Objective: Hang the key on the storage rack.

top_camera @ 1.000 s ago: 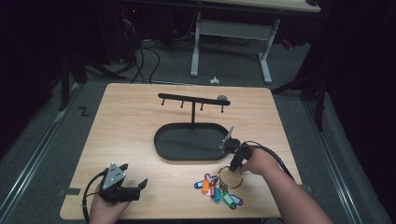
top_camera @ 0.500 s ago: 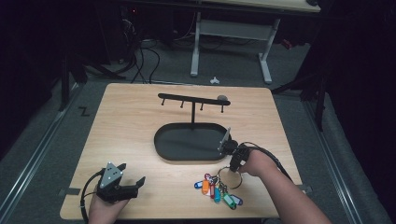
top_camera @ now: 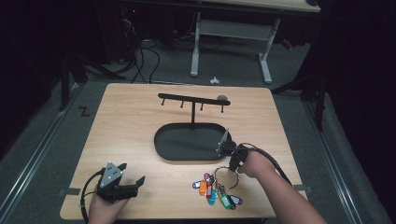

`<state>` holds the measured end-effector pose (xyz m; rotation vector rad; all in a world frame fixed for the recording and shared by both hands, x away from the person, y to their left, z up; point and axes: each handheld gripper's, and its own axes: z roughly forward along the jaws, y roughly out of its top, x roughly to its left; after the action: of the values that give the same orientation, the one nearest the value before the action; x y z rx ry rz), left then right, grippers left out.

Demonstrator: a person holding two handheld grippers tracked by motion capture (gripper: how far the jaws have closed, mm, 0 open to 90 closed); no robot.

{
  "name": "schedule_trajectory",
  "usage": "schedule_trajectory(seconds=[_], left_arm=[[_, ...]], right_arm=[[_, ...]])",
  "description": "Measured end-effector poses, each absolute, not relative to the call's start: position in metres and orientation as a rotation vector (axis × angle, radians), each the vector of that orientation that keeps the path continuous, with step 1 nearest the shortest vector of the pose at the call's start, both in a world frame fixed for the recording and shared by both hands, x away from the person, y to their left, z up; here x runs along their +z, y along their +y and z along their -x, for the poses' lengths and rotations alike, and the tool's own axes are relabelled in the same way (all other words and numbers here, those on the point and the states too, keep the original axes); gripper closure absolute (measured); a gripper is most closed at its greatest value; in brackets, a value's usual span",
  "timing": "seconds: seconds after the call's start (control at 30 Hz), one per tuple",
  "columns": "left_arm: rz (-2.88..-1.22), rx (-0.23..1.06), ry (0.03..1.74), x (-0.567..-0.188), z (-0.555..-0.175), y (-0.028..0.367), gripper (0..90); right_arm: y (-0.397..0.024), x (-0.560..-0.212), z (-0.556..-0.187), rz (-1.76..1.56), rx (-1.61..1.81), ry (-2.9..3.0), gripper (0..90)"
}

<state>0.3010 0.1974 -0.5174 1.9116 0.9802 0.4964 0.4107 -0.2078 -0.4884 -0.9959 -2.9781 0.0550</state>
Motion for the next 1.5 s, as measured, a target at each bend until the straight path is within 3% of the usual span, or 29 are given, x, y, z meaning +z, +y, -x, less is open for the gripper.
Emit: schedule_trajectory(seconds=[0.1,0.83,1.5], left_arm=[[-1.927,0.474,0.964,-0.519,-0.302,0.196,14.4],[-1.974,0.458,0.93,-0.522,-0.302,0.189,15.4],[-1.982,0.446,0.909,-0.522,-0.3,0.188,16.6]], right_arm=[[-0.208,-0.487,-0.409,0.98,0.056,-2.985,86.9],[-0.227,-0.371,-0.392,1.104,-0.238,-2.982,87.4],[-0.227,-0.308,-0.394,1.155,-0.304,-3.051,87.3]])
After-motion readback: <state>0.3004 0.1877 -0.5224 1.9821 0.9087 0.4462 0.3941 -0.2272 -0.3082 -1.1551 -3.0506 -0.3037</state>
